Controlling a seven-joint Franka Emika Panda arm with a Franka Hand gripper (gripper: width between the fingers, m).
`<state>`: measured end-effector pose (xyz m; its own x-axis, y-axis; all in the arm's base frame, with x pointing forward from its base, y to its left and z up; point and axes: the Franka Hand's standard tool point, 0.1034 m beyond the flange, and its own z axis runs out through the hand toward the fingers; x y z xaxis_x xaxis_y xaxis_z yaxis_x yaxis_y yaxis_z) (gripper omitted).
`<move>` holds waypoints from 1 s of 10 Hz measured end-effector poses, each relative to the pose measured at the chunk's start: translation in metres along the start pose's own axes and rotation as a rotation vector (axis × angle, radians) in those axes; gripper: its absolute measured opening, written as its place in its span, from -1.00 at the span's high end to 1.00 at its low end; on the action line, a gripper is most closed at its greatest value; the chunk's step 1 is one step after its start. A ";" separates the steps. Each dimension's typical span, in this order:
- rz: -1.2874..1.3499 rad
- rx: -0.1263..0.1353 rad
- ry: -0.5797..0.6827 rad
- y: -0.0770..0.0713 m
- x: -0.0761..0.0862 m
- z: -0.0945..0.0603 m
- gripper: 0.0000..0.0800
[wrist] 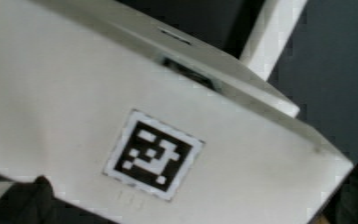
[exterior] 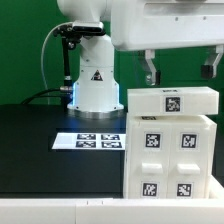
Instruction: Assemble cabinet
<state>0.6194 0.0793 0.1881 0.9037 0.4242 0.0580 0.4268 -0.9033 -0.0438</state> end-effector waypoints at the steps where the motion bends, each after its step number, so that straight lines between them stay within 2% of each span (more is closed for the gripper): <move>1: -0.030 -0.001 -0.001 0.001 0.000 0.000 -0.99; 3: -0.324 -0.034 -0.036 0.006 -0.003 0.003 -0.99; 4: -0.423 -0.032 -0.054 0.008 -0.002 0.003 -0.99; 5: -0.538 -0.041 -0.076 0.010 0.000 0.004 -0.99; 9: -0.611 -0.045 -0.103 0.011 -0.004 0.024 -0.99; 10: -0.609 -0.045 -0.103 0.012 -0.004 0.024 -0.99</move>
Offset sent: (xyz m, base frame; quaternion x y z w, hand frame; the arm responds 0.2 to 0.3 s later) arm 0.0129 0.0099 -0.0006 0.0368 -0.0341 -0.3136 0.9482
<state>0.6214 0.0685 0.1636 0.4975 0.8667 -0.0370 0.8674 -0.4976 0.0092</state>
